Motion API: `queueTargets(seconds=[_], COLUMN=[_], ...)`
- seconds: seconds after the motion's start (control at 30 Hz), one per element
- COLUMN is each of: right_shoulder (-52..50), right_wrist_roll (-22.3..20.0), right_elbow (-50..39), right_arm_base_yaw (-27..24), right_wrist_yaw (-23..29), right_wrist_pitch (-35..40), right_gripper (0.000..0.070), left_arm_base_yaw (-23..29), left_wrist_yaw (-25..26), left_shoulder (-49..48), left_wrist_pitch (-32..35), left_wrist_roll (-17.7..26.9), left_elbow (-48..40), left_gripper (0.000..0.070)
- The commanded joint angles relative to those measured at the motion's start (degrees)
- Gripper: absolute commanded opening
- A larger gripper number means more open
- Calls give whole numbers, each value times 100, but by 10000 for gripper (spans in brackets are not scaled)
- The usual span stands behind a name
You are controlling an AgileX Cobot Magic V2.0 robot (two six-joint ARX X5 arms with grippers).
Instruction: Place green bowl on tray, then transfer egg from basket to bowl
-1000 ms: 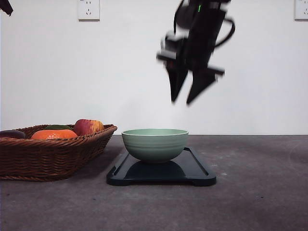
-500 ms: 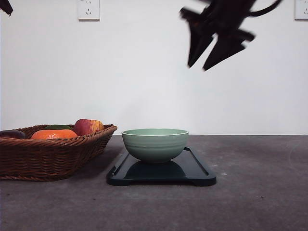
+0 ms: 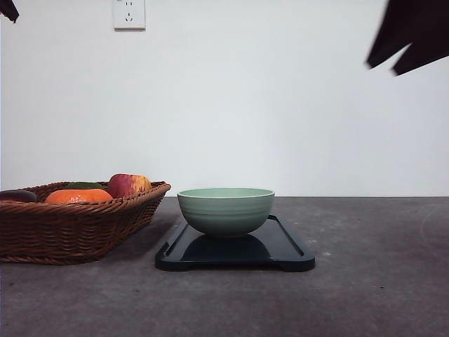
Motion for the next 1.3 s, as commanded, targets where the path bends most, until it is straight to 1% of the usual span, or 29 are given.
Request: queueTargets(seconds=[0.0,0.13,0.23,0.33,0.5,0.7,0.73,0.77,0.8,0.83,0.9,1.03,1.27], right_shoulder=[-285,-797,-995,-1091,-1080,-1046,-1047,-1047,-1047,-1047,-1047,-1045,-1047], right_wrist_roll=[17,14,14,15,15,17,17,17,17,17,17,17,17], right_elbow=[-53,-82,-82,-82,-82,-82,-82,-82,-82,-82,-82,-82,-82], right_arm_base_yaw=[33,33,33,33,33,33,33,33,33,33,33,33,33], right_wrist_yaw=[44,203,325,341,339,341,341,341,341,341,341,345,345], right_wrist_pitch=[-238,-829,-932,-901,-889,-885,-887,-888,-889,-889,-887,-887,-887], right_gripper=[265,265,265,265,265,265,265,265,265,265,265,265,265], left_arm_base_yaw=[-29,-120,-239,-420,-748,-1056,-1102,-1141,-1176,-1204,-1254,-1316,-1303], left_wrist_yaw=[15,14,5,-48,-561,-941,-1023,-1088,-1146,-1199,-1380,-1803,-1878], left_shoulder=[39,200,520,996,2004,3079,3251,3413,3570,3731,4037,4496,5177], left_wrist_pitch=[73,175,125,-64,-544,-713,-710,-704,-697,-689,-680,-508,-225], left_wrist_roll=[-123,-620,-783,-796,-792,-780,-744,-711,-673,-604,-469,-424,-536], left_elbow=[146,220,480,897,1710,2283,2335,2376,2411,2444,2503,2505,2505], left_gripper=[353,358,361,361,363,364,365,380,404,444,479,476,473])
